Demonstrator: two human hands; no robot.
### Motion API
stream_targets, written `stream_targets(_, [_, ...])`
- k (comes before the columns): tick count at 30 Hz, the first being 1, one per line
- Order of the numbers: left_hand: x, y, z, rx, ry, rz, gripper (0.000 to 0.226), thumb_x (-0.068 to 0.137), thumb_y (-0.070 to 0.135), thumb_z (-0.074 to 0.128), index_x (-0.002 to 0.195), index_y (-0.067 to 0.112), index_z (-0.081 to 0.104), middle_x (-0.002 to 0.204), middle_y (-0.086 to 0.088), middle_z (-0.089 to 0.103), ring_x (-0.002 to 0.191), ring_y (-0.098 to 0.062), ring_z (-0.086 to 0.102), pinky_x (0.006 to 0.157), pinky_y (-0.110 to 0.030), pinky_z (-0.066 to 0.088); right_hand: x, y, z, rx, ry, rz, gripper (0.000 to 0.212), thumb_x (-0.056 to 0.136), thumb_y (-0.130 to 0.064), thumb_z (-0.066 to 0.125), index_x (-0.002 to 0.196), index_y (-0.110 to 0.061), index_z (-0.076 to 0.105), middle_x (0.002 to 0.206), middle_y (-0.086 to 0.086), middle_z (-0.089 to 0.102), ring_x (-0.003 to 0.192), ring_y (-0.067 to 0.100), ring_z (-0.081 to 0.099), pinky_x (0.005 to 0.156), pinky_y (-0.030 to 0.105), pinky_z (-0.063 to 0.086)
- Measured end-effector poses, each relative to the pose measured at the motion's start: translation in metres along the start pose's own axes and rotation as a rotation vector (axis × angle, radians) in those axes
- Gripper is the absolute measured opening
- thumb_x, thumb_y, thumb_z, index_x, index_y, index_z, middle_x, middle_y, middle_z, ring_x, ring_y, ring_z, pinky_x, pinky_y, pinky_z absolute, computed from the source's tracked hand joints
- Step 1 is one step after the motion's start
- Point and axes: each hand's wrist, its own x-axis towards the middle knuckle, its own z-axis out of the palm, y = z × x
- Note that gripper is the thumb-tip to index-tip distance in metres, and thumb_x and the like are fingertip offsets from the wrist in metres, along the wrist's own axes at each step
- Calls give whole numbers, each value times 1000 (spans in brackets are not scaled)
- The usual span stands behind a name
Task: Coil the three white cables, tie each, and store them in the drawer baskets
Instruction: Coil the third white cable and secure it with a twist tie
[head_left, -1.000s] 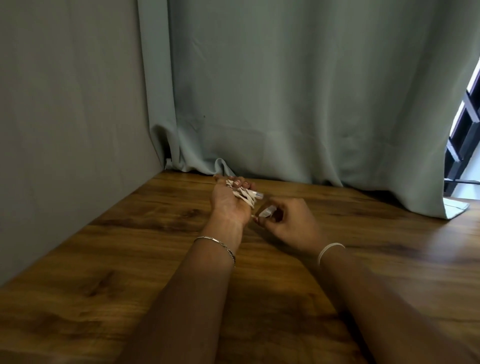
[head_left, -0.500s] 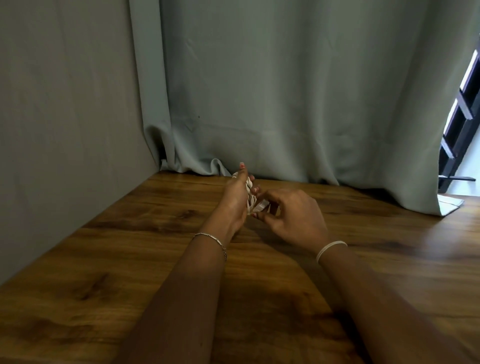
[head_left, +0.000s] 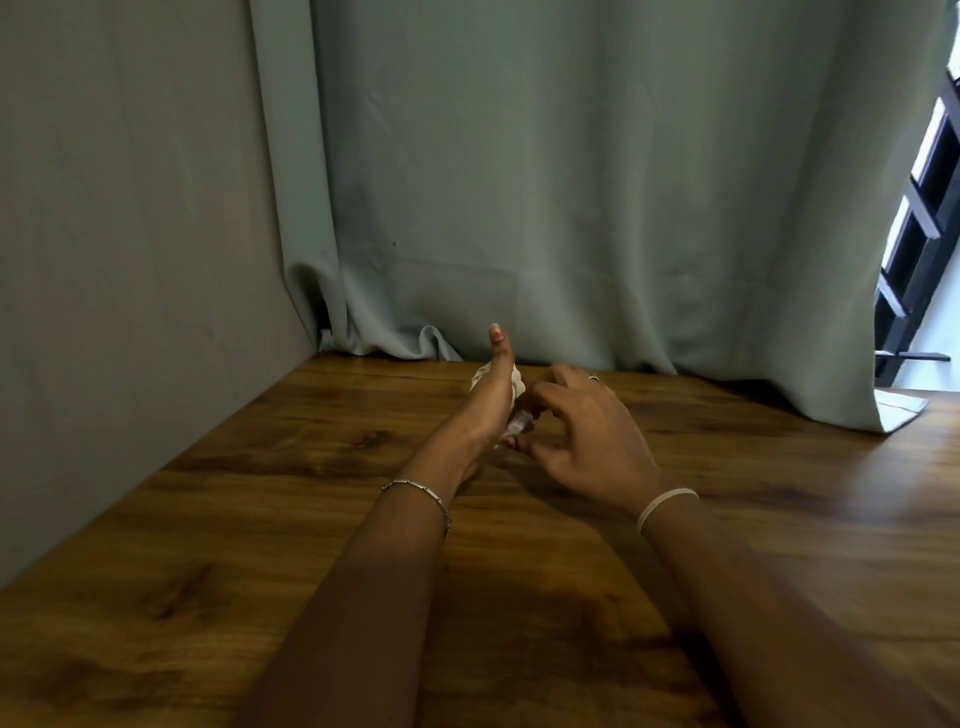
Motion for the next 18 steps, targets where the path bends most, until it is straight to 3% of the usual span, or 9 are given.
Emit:
stream_targets(2, [0,1,0,1,-56,-37,115,50,102,22,118,20,63,122,-7,65,115,-22,61,101,-49,47,1,0,1,96,5,17,34,74,-33,77,99,-17,61,100,-5,48,88,10,46,71,18,36])
stream_targets(3, [-2,2,2,26,-67,-46,117,55,100,17,127,18,60,124,-9,65,116,-24,61,100,-48,49,2,0,2,149,8,25,37,73,-33,77,100,-16,59,102,-6,46,90,10,46,72,16,37])
stream_targets(6, [-6,3,5,110,-61,-33,113,67,93,5,120,14,65,108,-16,71,104,-34,66,93,-44,53,3,-2,2,272,10,55,53,66,-41,76,108,-18,51,108,-9,46,97,9,47,80,24,47])
stream_targets(8, [-10,4,7,119,-80,-42,109,69,90,4,123,17,64,100,-14,73,92,-28,69,82,-38,56,3,-2,-1,310,-5,80,65,64,-45,77,117,-21,49,111,-13,48,103,3,47,84,16,43])
stream_targets(10, [-14,6,10,113,-108,-85,107,72,87,3,120,13,64,101,-12,74,95,-24,69,85,-35,55,1,-1,-4,335,-56,129,76,62,-43,80,126,-23,45,113,-17,50,103,-1,48,83,11,40])
stream_targets(12, [-18,6,13,119,-132,-128,101,78,82,4,107,10,68,99,-9,73,97,-21,69,86,-32,54,0,-1,-5,439,-120,162,76,62,-33,83,128,-29,45,110,-18,57,100,-1,56,82,16,47])
stream_targets(15, [-20,4,15,161,-166,-187,102,77,83,8,113,7,65,102,-9,72,98,-18,68,86,-31,54,-4,1,-4,630,-201,209,71,63,-17,84,125,-30,51,105,-10,68,96,4,66,83,31,57])
stream_targets(18, [-25,7,13,141,-238,-225,98,79,82,3,81,7,66,68,-3,69,61,-9,66,53,-19,50,-6,0,-3,705,-240,251,64,65,-15,83,121,-25,55,103,-3,70,93,10,69,83,39,58])
